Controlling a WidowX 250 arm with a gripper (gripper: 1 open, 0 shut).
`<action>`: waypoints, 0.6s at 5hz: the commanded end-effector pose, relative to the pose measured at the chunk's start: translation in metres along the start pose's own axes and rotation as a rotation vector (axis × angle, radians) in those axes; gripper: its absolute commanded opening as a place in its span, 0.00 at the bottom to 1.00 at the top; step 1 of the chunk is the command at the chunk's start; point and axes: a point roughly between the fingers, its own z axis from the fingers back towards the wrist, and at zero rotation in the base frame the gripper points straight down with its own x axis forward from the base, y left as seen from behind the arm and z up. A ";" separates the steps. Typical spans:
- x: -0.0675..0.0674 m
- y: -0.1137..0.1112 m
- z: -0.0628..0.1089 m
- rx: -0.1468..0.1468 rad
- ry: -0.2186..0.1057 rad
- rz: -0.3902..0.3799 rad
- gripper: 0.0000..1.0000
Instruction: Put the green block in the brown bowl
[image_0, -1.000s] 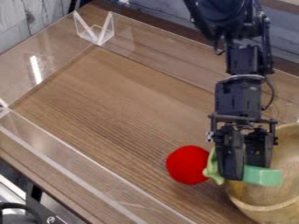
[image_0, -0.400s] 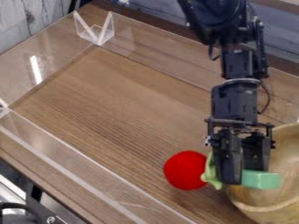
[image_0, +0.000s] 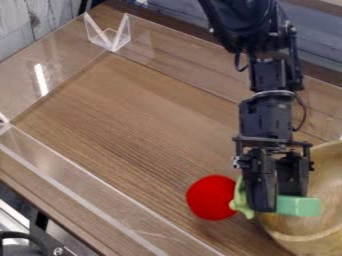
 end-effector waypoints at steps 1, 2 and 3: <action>-0.008 0.002 0.007 -0.025 0.014 -0.021 0.00; -0.008 0.002 0.005 -0.018 0.032 -0.018 0.00; -0.009 0.002 0.004 -0.010 0.047 -0.015 0.00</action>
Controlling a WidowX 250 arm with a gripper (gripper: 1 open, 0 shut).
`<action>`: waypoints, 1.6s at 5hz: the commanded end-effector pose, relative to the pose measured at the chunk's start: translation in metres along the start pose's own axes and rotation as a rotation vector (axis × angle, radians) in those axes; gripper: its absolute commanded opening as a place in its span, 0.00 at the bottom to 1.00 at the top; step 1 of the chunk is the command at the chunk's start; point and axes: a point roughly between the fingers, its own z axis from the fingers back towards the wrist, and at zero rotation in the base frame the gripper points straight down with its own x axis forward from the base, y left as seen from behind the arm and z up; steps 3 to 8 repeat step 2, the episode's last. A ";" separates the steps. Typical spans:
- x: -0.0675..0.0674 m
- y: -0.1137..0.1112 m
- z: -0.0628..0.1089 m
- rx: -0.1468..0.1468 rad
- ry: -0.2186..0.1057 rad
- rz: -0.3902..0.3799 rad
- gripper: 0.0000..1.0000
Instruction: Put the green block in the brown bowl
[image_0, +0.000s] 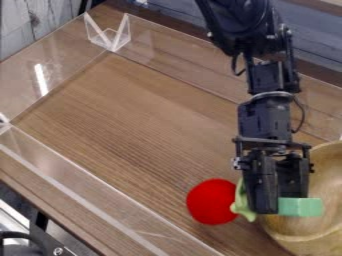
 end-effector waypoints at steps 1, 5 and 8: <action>-0.008 0.001 0.005 -0.013 0.014 -0.026 0.00; -0.009 0.001 0.003 -0.004 0.028 -0.026 0.00; -0.009 0.001 0.003 -0.004 0.028 -0.026 0.00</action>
